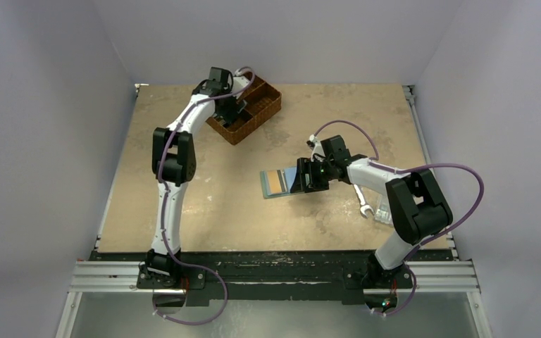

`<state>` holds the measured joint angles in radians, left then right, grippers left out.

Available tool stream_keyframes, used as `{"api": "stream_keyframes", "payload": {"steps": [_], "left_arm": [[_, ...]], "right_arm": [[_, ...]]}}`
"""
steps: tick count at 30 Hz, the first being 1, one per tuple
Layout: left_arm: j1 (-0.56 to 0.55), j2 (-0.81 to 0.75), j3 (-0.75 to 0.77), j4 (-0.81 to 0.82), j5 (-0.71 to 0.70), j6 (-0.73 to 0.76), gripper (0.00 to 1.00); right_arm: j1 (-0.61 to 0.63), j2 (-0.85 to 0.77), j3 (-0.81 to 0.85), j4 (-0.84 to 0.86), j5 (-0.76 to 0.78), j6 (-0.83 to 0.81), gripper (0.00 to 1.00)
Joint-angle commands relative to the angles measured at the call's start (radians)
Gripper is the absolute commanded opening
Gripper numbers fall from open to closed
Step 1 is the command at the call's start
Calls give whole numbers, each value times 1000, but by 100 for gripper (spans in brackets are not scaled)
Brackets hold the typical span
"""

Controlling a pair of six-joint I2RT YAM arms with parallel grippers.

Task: Put the credit cards into the card holder
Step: Pick up the credit card from the storage box.

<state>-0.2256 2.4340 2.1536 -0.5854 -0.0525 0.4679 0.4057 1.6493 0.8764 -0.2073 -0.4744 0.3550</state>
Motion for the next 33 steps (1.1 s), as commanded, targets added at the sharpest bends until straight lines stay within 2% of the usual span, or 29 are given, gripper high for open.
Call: {"api": "stream_keyframes", "payload": {"steps": [1,9,14,20,27,33], "left_arm": [[21,61,121,-70,27,20,85],[22,73,127,-134,160,6,81],[20,70,139,-157,204,-3,65],[20,10,86,-122,268,-25,54],[20,13,81,-120,256,-28,35],[19,-10,77,-116,271,-22,28]], "right_arm": [[1,-11,4,26,-18,1,70],[0,-15,4,27,-22,4,70],[1,-29,-5,30,-20,7,70],[1,-38,-15,41,-23,12,70],[1,-39,-20,43,-26,12,70],[1,-35,-20,46,-27,12,70]]}}
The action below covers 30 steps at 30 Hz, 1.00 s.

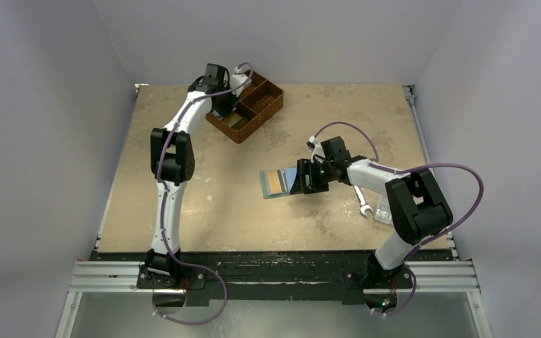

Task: Put the credit cards into the card holder
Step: Pick up the credit card from the storage box.

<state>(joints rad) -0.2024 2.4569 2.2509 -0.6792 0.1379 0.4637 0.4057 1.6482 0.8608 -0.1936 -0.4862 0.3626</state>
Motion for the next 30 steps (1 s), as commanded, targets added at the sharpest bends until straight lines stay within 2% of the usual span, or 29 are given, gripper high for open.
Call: {"api": "stream_keyframes", "payload": {"steps": [1,5,10,15,18,21,25,30], "left_arm": [[-4,-38,-23,-22,83,-18,28],[-3,-45,-28,-23,89,-16,22],[-3,-49,-27,-18,80,-28,9],[-5,-82,-53,-1,98,-45,7],[-3,-116,-90,36,59,-65,6],[-1,-150,-126,86,5,-82,0],[2,-169,-130,122,-42,-86,0],[4,-167,-108,119,-32,-81,0]], "right_arm": [[1,-34,-3,32,-15,4,70],[1,-30,-5,35,-17,4,70],[1,-30,-5,35,-20,4,70],[1,-30,-8,38,-20,4,70],[1,-29,-9,39,-22,4,69],[1,-29,-8,37,-22,3,69],[1,-32,-5,35,-23,0,69],[0,-33,-6,36,-23,-1,69]]}}
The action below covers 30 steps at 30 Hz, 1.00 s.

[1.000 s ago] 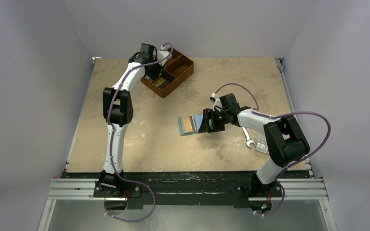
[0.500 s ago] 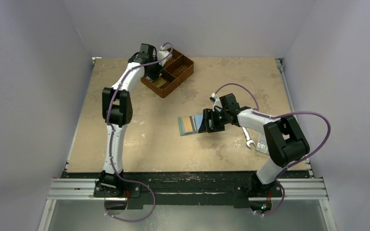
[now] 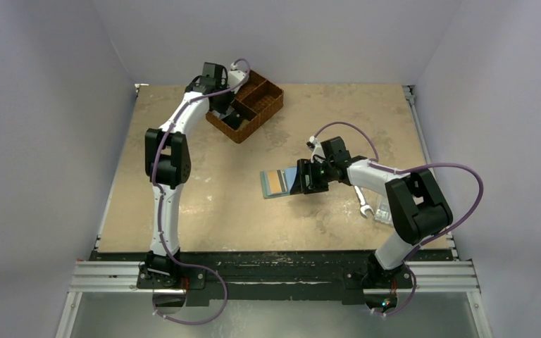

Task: Put the credit cards into the card holder
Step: Pick up the credit card from the storage box.

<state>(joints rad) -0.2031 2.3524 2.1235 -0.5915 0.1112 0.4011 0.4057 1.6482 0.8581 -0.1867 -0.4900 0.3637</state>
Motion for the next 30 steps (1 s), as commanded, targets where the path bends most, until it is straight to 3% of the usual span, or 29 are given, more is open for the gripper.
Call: {"api": "stream_keyframes", "payload": {"steps": [1,12,19,27,30], "left_arm": [[6,-61,24,31,-4,-20,0],[10,-74,36,44,-18,-54,0],[10,-199,-52,152,-108,-113,0],[14,-323,-70,191,-133,-243,0],[24,-374,-93,196,-68,-357,0]], "right_arm": [[1,-32,-1,29,-21,-2,69],[1,-29,-5,34,-28,0,69],[1,-38,-7,38,-30,2,69],[1,-99,26,2,-2,-15,70],[1,-133,45,-11,4,-19,71]]}}
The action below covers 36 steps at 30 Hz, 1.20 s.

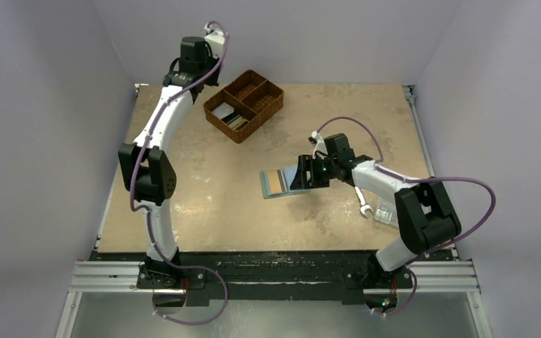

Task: Put the credit cards into the card holder
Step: Pick up the credit card from the storage box.

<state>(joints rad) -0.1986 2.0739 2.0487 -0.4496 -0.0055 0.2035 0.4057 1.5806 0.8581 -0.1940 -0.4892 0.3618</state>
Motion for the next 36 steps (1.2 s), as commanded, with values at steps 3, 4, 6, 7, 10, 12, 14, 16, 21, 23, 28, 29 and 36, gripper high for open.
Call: {"api": "stream_keyframes", "payload": {"steps": [3,4,6,7,10,12,14,16,21,23,28,29,36], "left_arm": [[26,-181,-133,142,174,-308,0],[26,-217,-187,188,229,-382,0],[27,-289,-305,297,339,-494,0],[27,-327,-363,348,384,-547,0],[27,-432,-558,569,521,-746,0],[24,-488,-696,747,609,-906,0],[12,-544,-848,951,653,-1065,0],[-20,-591,-988,1107,670,-1179,0],[-111,-663,-1192,1388,648,-1375,0],[-140,-681,-1257,1461,620,-1417,0],[-192,-676,-1359,1593,595,-1496,0],[-197,-670,-1381,1635,592,-1520,0],[-267,-644,-1467,1748,566,-1578,0]], "right_arm": [[1,-105,72,3,-22,-6,72],[1,-119,82,12,-36,4,72],[0,-149,101,44,-74,37,73],[-1,-161,108,73,-102,63,74],[-4,-188,113,222,-203,179,79],[-8,-203,91,379,-260,323,81],[-9,-215,55,552,-281,452,85],[-11,-217,9,730,-288,577,87],[-22,-195,-97,1079,-278,816,89],[-22,-193,-127,1151,-267,869,89],[-32,-230,-182,1170,-220,885,86],[-40,-238,-194,1171,-212,884,84],[-66,-229,-222,1261,-238,927,36]]}}
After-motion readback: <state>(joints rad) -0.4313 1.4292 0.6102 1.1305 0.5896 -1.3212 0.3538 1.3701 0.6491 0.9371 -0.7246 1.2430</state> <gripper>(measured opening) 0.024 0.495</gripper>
